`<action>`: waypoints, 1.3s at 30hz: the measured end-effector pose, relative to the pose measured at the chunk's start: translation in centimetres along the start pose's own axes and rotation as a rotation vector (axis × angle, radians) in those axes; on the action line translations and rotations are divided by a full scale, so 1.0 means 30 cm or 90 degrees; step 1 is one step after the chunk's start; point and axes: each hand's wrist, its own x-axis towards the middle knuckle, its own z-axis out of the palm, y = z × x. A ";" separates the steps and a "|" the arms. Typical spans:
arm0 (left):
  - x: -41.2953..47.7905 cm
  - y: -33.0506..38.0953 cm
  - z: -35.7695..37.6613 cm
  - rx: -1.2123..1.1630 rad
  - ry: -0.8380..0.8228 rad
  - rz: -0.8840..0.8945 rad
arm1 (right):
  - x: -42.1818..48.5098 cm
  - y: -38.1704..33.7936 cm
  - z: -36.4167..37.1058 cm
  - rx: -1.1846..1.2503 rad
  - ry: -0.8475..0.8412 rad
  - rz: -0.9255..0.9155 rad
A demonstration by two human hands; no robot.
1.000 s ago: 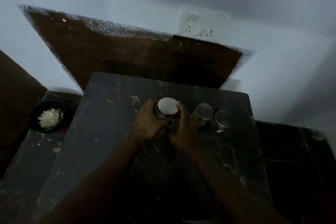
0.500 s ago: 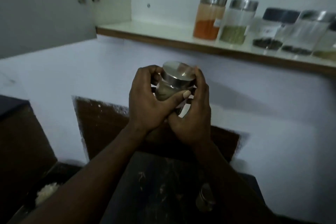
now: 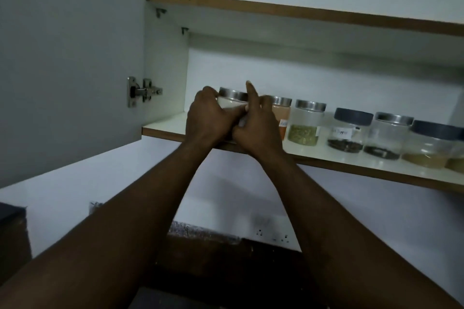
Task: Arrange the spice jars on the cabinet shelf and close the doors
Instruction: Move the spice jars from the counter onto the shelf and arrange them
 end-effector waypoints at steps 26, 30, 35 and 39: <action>-0.368 0.030 0.046 -0.074 0.026 0.122 | -0.331 0.098 -0.026 0.074 0.155 -0.076; -0.692 -0.038 0.110 -0.103 -0.128 0.130 | -0.687 0.238 -0.039 0.094 0.096 0.021; -1.145 -0.195 0.270 -0.047 -0.427 -0.041 | -1.153 0.475 -0.035 0.020 -0.145 0.212; -1.440 -0.301 0.383 0.022 -0.620 -0.087 | -1.450 0.650 -0.045 -0.100 -0.337 0.339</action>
